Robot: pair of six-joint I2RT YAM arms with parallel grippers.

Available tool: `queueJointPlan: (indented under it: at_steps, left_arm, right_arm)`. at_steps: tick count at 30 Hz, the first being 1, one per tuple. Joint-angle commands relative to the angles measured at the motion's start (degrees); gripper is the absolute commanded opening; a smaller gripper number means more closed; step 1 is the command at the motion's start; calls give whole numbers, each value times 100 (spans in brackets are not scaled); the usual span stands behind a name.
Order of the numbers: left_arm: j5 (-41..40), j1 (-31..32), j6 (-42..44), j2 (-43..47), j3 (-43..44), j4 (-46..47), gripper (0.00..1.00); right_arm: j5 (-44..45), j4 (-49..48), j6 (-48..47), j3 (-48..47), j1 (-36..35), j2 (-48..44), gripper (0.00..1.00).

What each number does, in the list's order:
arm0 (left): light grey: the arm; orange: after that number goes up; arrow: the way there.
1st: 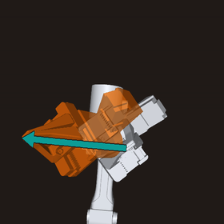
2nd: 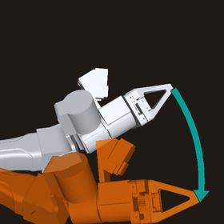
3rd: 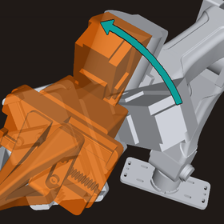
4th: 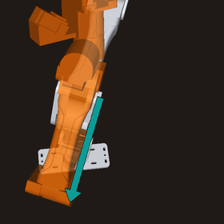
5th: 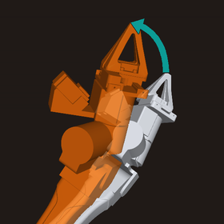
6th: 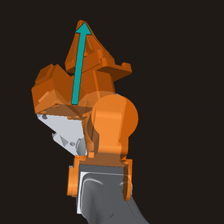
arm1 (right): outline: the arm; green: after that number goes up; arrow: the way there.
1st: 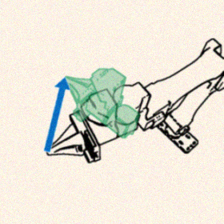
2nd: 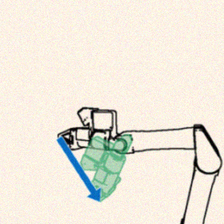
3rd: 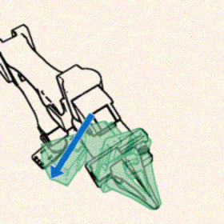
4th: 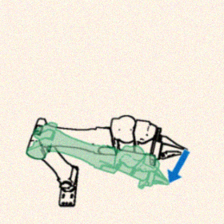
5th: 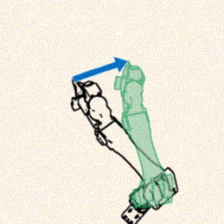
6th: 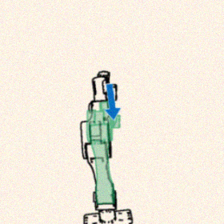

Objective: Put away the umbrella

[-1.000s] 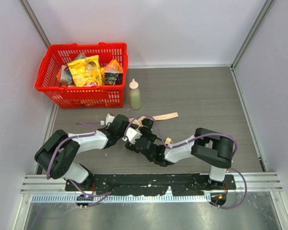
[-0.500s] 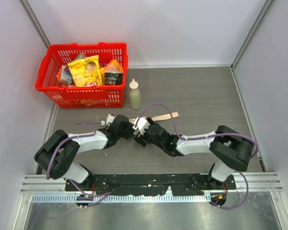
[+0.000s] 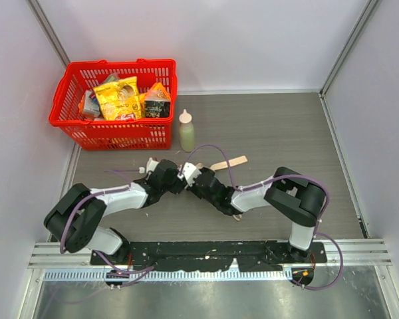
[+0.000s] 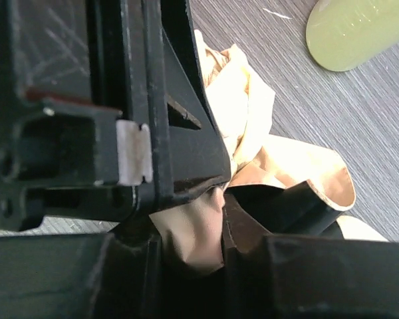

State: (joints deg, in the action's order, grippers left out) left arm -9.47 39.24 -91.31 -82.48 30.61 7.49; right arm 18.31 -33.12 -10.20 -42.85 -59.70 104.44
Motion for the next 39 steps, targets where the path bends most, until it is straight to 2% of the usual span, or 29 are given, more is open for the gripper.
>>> queueJointPlan:
  at_steps: [1,2,4,6,11,13,17,20,21,23,25,27,30,33,34,35,36,37,39]
  left_arm:
    - [139,92,508,-155,-389,-1505,6]
    - [87,83,570,-102,-398,-1444,16]
    - [-36,92,667,20,-424,-1390,46]
    - [-116,92,693,144,-573,-1233,67]
    - [-177,83,763,180,-697,-1012,94]
    - [-221,83,781,75,-697,-977,100]
    - [-222,92,790,-373,-644,-802,100]
    - [-326,83,869,-707,-547,-784,100]
    - [-397,83,904,-761,-556,-784,97]
    - [-564,83,1001,-814,-661,-469,84]
    - [-599,92,1018,-770,-889,-100,63]
    - [-626,92,1018,-691,-1074,164,48]
    - [-556,83,1080,-629,-1189,314,17]
    - [-442,83,1062,-612,-1224,350,0]
    - [-398,83,1062,-594,-1242,367,0]
    - [-354,92,1036,-585,-1259,376,0]
    - [-327,83,1019,-559,-1277,385,0]
    - [-292,92,1010,-533,-1303,403,0]
    - [-239,101,984,-480,-1312,368,0]
  right_arm:
    - [-230,298,605,241,292,173,1]
    - [-770,289,659,303,353,164,1]
    - [-1439,166,957,444,512,181,1]
    - [-2212,96,1202,514,679,252,1]
    - [-3743,-185,1748,611,1091,480,1]
    - [-4366,-413,2081,620,1319,603,1]
    - [-5536,-1028,2767,603,1672,963,1]
    - [-6031,-1397,3128,524,1786,1235,1]
    - [-6197,-1433,3225,497,1804,1271,1]
    - [-6347,-1495,3340,471,1830,1333,1]
    - [-6444,-1425,3349,427,1831,1351,1]
    - [-6462,-1328,3314,392,1839,1333,1]
    - [-6279,-1014,3209,365,1831,1176,1]
    - [-5954,-268,3041,234,1822,799,3]
    - [-5544,-4,2937,198,1822,684,18]
    - [-5357,495,2762,94,1813,404,25]
    - [-4920,813,2690,40,1796,210,65]
    - [-4654,1251,2559,-12,1761,-175,75]
    - [-3960,1710,2287,-48,1647,-755,77]
